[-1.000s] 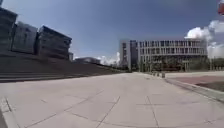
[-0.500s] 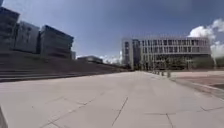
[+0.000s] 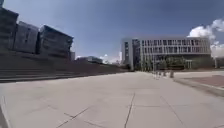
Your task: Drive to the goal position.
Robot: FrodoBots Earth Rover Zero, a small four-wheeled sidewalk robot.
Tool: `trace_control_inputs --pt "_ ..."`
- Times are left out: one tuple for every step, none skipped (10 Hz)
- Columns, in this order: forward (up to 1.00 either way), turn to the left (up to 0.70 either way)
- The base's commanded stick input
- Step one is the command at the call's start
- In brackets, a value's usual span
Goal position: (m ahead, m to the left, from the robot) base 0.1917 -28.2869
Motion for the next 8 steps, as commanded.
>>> trace_control_inputs --pt "1.00 -0.27" --pt "1.00 -0.27" --pt "1.00 -0.27" --pt "1.00 -0.27" --pt "1.00 -0.27" --pt "1.00 -0.27" --pt "1.00 -0.27" --pt "1.00 -0.27"
